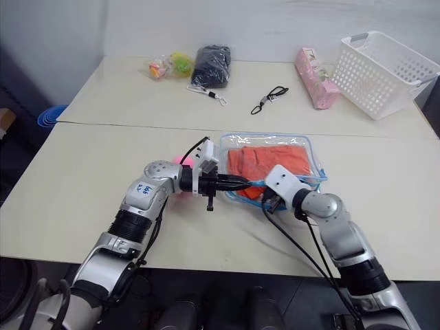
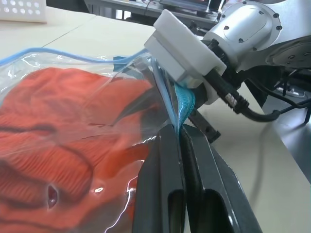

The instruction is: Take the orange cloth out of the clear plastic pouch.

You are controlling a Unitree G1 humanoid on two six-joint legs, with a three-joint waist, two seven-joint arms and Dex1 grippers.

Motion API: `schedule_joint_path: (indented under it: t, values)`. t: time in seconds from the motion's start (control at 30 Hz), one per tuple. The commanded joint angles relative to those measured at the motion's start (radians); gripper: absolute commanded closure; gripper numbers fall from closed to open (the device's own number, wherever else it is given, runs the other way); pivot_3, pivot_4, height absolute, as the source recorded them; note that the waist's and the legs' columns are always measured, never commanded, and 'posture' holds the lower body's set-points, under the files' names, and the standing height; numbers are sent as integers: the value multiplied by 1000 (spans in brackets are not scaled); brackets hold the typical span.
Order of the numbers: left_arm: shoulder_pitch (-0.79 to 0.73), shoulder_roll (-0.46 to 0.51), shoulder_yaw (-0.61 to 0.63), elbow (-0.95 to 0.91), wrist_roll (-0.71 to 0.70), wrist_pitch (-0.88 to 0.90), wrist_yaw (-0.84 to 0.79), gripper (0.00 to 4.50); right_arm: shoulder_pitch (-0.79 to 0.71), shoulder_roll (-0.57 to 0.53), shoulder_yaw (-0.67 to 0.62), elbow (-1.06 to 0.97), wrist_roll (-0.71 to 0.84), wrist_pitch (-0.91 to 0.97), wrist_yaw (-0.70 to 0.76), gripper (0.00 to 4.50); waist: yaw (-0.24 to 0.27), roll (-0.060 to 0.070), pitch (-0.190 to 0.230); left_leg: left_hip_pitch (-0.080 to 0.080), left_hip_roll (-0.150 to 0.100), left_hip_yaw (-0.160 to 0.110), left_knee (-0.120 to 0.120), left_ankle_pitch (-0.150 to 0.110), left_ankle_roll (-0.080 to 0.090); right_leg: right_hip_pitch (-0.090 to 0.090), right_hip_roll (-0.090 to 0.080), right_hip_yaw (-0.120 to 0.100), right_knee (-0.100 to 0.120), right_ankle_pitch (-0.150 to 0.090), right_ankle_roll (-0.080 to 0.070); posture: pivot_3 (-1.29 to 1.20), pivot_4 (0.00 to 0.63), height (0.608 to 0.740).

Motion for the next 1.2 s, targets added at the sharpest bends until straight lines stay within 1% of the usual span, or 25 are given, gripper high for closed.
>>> schedule_joint_path:
  t: [0.03,0.13,0.17,0.3,0.4,0.47,0.53,0.57,0.67,0.7,0.77,0.8,0.83,0.9,0.97,1.03,1.13,1.2]
  values:
    - [-30,-17,37,8,-32,40,59,4500,43,-26,-69,-104,179,-42,167,4489,-2,0,0,0,0,0,0,0,0,0,0,0,0,0,0,0,150,740]
    - [-37,-34,56,15,-45,104,115,4500,81,-41,-165,-174,364,15,272,4489,-5,0,0,0,0,0,0,0,0,0,0,0,0,0,0,0,150,740]
    - [-37,-38,59,15,-48,116,125,4500,90,-45,-183,-187,403,33,291,4489,-5,0,0,0,0,0,0,0,0,0,0,0,0,0,0,0,150,740]
    - [-20,-38,45,-5,-43,143,149,4500,174,-148,-268,-285,568,199,349,4489,-2,0,0,0,0,0,0,0,0,0,0,0,-1,0,0,0,150,740]
    - [-16,-35,45,-11,-44,148,161,4500,245,-207,-373,-368,720,309,356,4489,5,0,0,0,0,0,-1,0,0,0,0,0,-1,0,0,0,150,740]
    - [-13,-29,49,-15,-46,150,168,4500,299,-240,-461,-420,828,372,355,4489,9,-1,0,0,0,0,-1,0,0,0,0,0,-2,0,0,0,150,740]
    - [-10,-17,51,-21,-47,150,167,4500,358,-266,-594,-459,993,451,321,4489,13,-1,1,0,1,0,-1,0,0,0,0,0,-2,0,0,0,150,740]
    - [-8,-11,54,-22,-48,152,167,4500,385,-276,-666,-461,1086,487,290,4489,15,-1,1,0,1,0,-1,0,0,1,0,0,-2,0,0,0,150,740]
    - [4,16,61,-30,-54,153,154,4500,459,-301,-874,-421,1299,546,196,4489,20,-1,1,0,1,0,-1,-1,1,2,0,0,-3,0,0,0,150,740]
    - [9,28,64,-33,-57,153,150,4500,474,-317,-940,-389,1321,560,185,4489,20,-1,1,0,1,0,-1,-1,1,2,0,0,-3,0,0,0,150,740]
    - [19,50,68,-40,-61,150,139,4500,485,-363,-1037,-323,1307,572,186,4489,20,-1,1,0,1,1,-1,-1,2,2,0,1,-3,0,1,0,150,740]
    - [22,57,68,-43,-62,150,136,4500,486,-381,-1061,-300,1299,572,186,4489,19,-1,1,1,1,1,-1,-2,3,2,0,1,-3,0,1,0,150,740]
    - [29,71,61,-46,-57,144,123,4500,463,-414,-1074,-251,1233,531,198,4489,19,-1,1,1,1,1,-1,-2,4,2,0,2,-4,0,1,0,150,740]
    - [42,92,53,-52,-49,134,105,4500,393,-488,-1054,-129,1062,391,224,4489,17,-1,1,1,1,2,-1,-3,5,2,0,2,-4,0,1,0,150,740]
    - [49,106,42,-54,-43,124,90,4500,288,-540,-987,25,907,236,206,4489,14,0,1,1,1,3,-1,-3,6,2,0,3,-4,0,1,0,150,740]
    - [51,109,35,-55,-42,119,85,4500,214,-561,-919,153,793,105,241,4489,15,0,1,1,1,3,-1,-2,6,2,0,3,-4,0,1,0,150,740]
    - [54,108,25,-58,-43,112,77,4500,98,-549,-764,395,544,-237,262,4489,17,0,1,1,1,2,-2,-1,3,1,1,2,-4,0,1,0,150,740]
    - [54,104,20,-59,-44,109,77,4500,89,-528,-658,523,395,-452,289,4489,17,0,1,0,1,4,-2,-1,4,1,0,2,-5,0,1,0,150,740]
